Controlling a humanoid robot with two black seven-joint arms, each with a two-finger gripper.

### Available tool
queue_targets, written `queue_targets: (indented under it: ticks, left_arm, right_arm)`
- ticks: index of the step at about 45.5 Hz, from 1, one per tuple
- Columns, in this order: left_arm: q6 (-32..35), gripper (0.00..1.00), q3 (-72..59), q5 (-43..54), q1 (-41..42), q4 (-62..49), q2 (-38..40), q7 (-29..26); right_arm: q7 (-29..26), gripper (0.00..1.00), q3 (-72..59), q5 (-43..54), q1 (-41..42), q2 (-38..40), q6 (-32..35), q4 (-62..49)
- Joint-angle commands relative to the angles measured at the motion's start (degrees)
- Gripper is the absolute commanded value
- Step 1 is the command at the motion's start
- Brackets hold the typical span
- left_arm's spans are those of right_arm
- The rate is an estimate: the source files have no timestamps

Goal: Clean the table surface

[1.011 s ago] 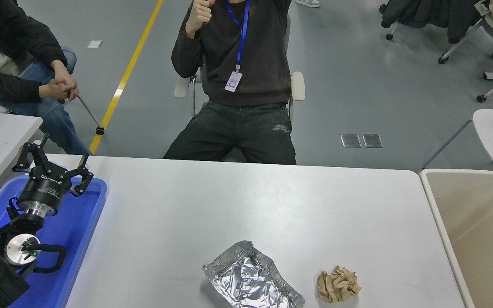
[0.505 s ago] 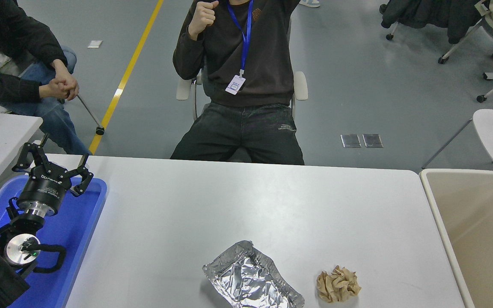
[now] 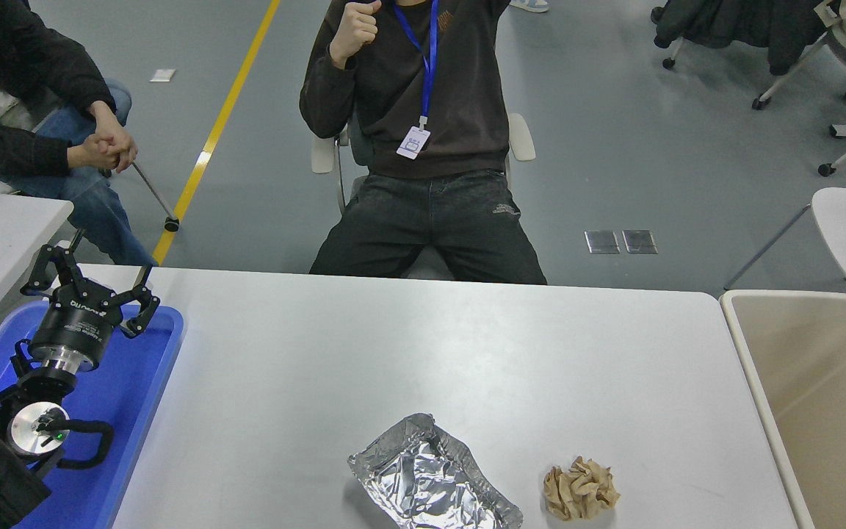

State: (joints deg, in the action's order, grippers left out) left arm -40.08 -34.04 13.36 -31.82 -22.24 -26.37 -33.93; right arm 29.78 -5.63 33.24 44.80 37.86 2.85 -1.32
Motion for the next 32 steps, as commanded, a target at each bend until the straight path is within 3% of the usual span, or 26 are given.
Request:
queue_targets:
  ticks: [1, 13, 21, 32]
  left_arm:
    - [0.00, 1.00, 0.03, 0.00, 0.00, 0.00, 0.00, 0.00]
    - [0.00, 1.00, 0.03, 0.00, 0.00, 0.00, 0.00, 0.00]
    - [0.00, 1.00, 0.03, 0.00, 0.00, 0.00, 0.00, 0.00]
    - [0.00, 1.00, 0.02, 0.00, 0.00, 0.00, 0.00, 0.00]
  right_arm:
    - [-4.28, 1.00, 21.87, -1.43, 1.61, 3.18, 0.66, 8.43]
    - [-17.28, 1.00, 50.61, -1.43, -2.95, 3.10, 1.10, 19.77]
    - [-25.02, 1.00, 63.10, -1.52, -4.72, 2.22, 1.02, 25.75]
    - [-25.82, 1.00, 80.85, -6.43, -7.70, 0.02, 1.02, 30.40]
